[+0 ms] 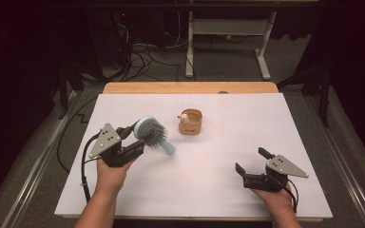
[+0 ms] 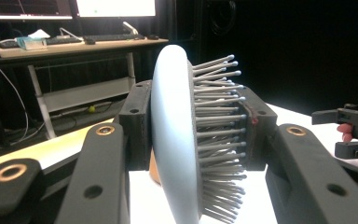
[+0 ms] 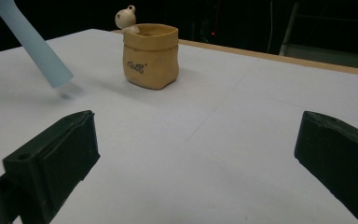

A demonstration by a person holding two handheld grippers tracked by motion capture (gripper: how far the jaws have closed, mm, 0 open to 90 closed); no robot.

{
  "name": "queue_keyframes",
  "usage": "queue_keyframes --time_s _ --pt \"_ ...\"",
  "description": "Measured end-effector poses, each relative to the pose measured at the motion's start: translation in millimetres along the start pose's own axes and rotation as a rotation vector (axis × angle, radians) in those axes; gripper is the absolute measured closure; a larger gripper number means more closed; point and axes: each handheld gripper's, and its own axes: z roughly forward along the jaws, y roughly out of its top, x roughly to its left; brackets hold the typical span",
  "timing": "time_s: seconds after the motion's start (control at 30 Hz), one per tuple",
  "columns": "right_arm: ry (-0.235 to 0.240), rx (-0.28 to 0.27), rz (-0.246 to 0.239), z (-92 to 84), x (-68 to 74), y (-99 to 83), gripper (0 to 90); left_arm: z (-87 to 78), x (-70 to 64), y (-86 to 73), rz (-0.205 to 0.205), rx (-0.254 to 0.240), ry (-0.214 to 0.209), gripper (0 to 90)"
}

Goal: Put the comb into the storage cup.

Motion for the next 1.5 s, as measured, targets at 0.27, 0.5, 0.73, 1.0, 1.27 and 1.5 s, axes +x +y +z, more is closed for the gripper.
queue_keyframes --time_s 0.27,0.5,0.73,1.0,1.27,1.5 --pt "0.000 0.000 -0.008 -0.2 0.7 1.6 0.1 3.5 -3.8 0.1 -0.011 -0.008 -0.018 55.7" --pt "0.000 -0.003 0.003 0.4 -1.5 1.5 0.1 4.5 -4.0 7.8 -0.031 -0.018 -0.005 55.7" --pt "0.005 -0.017 0.010 -1.6 -0.7 3.0 0.1 7.3 -5.0 14.9 -0.021 -0.019 0.005 55.8" --pt "0.006 -0.019 0.004 -1.7 -0.6 3.8 0.1 13.0 -8.2 21.0 -0.015 -0.027 0.004 55.8" --pt "0.007 -0.022 -0.002 -1.9 0.5 4.8 0.1 21.8 -9.8 25.9 -0.011 -0.028 0.002 55.8" --pt "0.008 -0.017 -0.006 -1.5 0.1 4.5 0.1 31.9 -11.0 30.1 -0.003 -0.027 -0.007 55.8"
